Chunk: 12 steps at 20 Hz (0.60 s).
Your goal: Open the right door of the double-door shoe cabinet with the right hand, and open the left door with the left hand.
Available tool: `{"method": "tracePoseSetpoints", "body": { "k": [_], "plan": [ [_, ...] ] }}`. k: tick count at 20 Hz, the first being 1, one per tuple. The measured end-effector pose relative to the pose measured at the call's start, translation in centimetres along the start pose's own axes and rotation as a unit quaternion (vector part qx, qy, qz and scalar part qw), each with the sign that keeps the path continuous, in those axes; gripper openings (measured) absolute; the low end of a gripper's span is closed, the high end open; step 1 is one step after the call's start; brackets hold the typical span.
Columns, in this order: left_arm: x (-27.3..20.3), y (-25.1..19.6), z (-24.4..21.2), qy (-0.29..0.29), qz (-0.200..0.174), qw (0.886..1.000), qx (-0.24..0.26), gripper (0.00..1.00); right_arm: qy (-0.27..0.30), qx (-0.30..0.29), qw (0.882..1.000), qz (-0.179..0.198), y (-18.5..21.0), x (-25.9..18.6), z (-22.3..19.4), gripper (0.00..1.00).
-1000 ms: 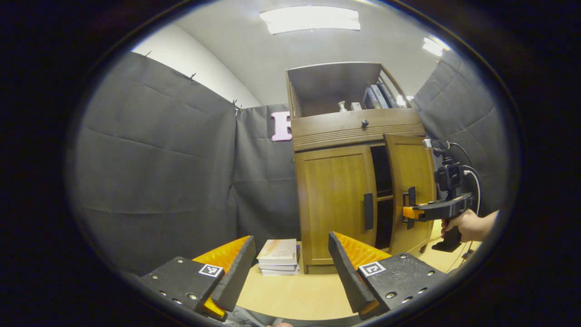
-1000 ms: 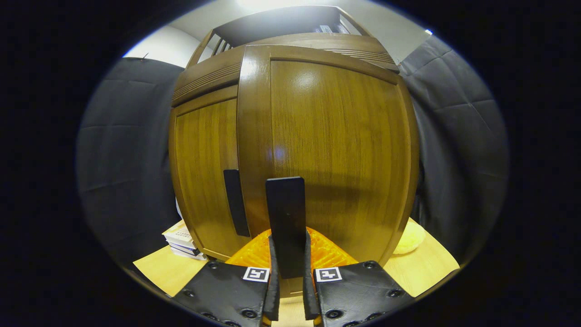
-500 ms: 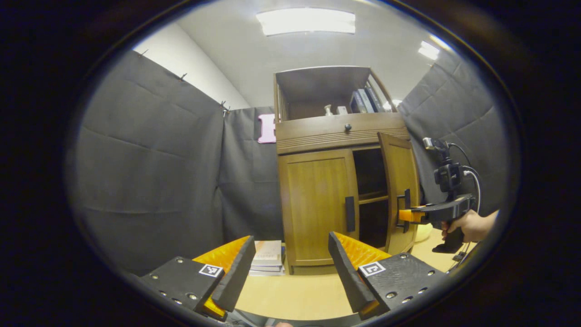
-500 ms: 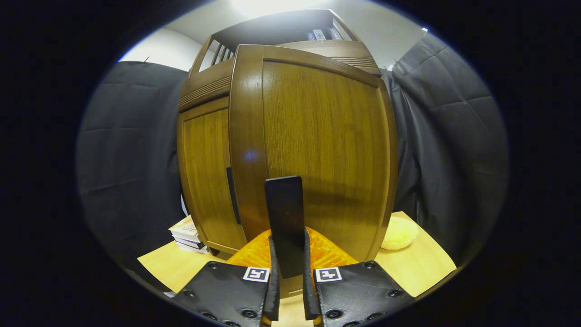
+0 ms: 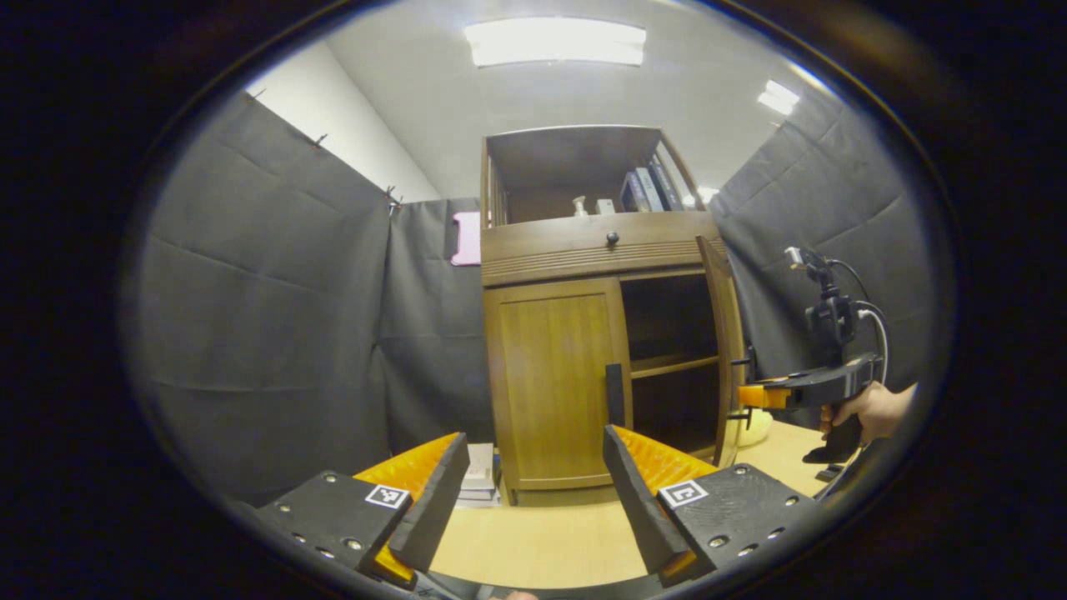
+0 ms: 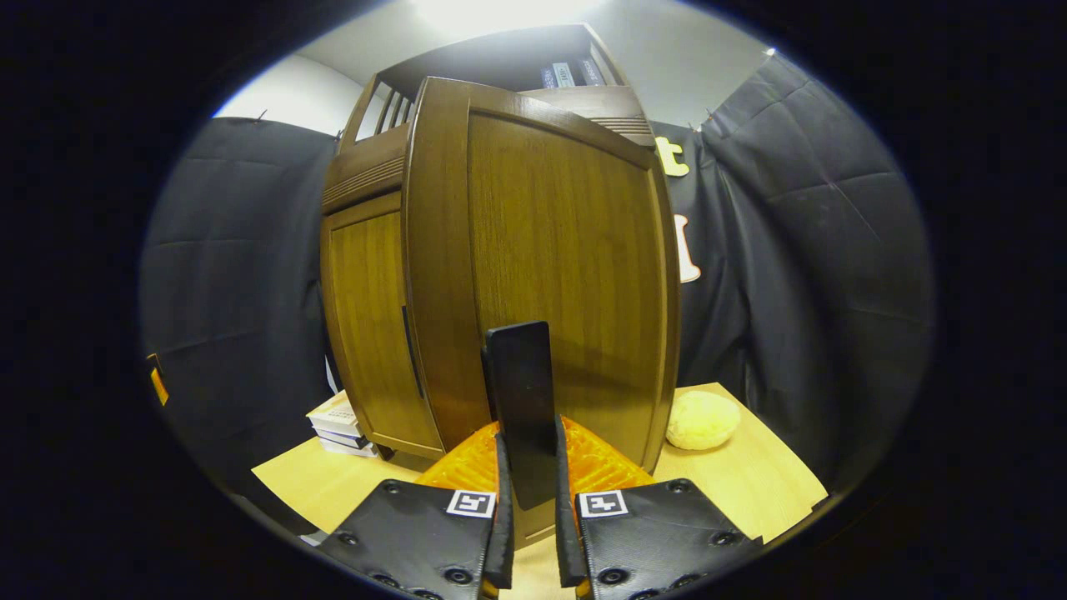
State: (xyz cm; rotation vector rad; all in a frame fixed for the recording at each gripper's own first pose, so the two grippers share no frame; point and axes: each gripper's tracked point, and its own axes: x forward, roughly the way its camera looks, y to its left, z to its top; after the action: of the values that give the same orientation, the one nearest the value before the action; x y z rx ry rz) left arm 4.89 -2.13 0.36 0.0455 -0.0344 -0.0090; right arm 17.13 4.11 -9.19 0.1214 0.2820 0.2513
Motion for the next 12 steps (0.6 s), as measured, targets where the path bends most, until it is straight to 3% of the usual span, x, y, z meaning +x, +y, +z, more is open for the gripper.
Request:
{"method": "tracePoseSetpoints", "body": {
  "k": [10,11,12],
  "plan": [
    [0.3,-2.6,0.0,-0.002,-0.041,0.999,-0.016,0.94,0.001,-0.003,0.999,-0.052,-5.4,-3.9,0.0,0.22],
    [0.3,-2.8,0.0,-0.002,-0.044,0.999,-0.017,0.94,0.0,-0.001,0.998,-0.059,-5.9,-4.2,0.0,0.14],
    [0.3,-2.9,0.0,-0.003,-0.047,0.999,-0.018,0.94,0.001,0.001,0.998,-0.065,-6.5,-4.4,0.0,0.14]
  ]
}}
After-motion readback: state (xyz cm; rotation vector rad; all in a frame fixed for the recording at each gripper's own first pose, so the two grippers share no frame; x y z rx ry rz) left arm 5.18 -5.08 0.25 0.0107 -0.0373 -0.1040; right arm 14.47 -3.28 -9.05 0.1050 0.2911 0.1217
